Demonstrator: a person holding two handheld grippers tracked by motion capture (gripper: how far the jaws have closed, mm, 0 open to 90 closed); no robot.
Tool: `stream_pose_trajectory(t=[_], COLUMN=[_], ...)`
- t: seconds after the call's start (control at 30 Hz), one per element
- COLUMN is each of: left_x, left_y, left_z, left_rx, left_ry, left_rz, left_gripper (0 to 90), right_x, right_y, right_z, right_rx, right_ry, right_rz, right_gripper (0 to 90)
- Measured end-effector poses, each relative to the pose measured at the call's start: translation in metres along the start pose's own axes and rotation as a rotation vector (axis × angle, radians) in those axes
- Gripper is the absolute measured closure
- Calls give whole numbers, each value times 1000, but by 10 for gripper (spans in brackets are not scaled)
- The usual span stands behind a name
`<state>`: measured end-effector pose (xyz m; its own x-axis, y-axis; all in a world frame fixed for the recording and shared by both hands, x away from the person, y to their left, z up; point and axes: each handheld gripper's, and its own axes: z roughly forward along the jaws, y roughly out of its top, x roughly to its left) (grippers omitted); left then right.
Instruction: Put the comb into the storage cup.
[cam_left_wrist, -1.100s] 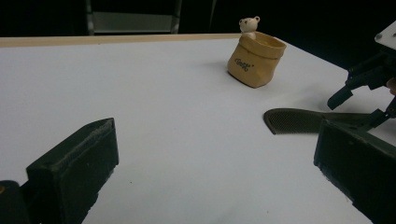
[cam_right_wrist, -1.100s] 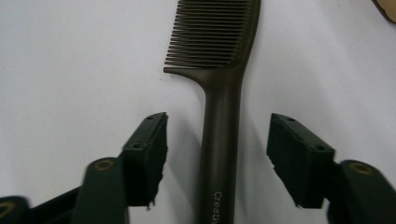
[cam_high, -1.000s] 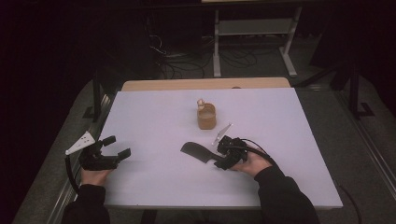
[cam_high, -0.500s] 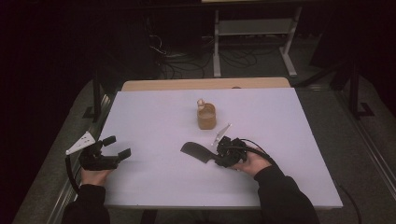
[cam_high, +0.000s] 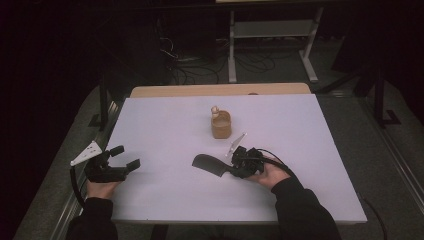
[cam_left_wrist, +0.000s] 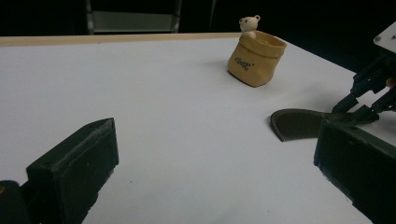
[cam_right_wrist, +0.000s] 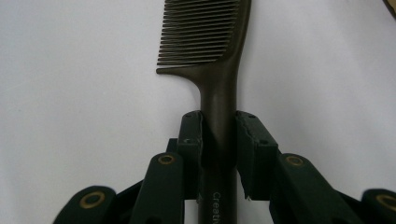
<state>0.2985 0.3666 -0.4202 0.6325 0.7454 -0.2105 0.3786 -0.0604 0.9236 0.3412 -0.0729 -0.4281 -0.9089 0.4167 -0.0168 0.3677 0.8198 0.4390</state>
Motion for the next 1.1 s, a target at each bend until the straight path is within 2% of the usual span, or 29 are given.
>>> stream_pose_trajectory(t=[0.27,0.7,1.1], left_x=[0,0,0], left_y=[0,0,0], left_z=[0,0,0], left_rx=[0,1,0], left_ry=[0,-1,-1], left_rz=[1,0,1], left_gripper=[0,0,0], right_x=[-1,-7,-10], right_y=[-1,-4,-1], right_z=[-3,-20,-33], right_rx=[-4,-78,-113], right_ry=[10,6,-6], right_rz=[2,29,33], right_gripper=[714,714,714])
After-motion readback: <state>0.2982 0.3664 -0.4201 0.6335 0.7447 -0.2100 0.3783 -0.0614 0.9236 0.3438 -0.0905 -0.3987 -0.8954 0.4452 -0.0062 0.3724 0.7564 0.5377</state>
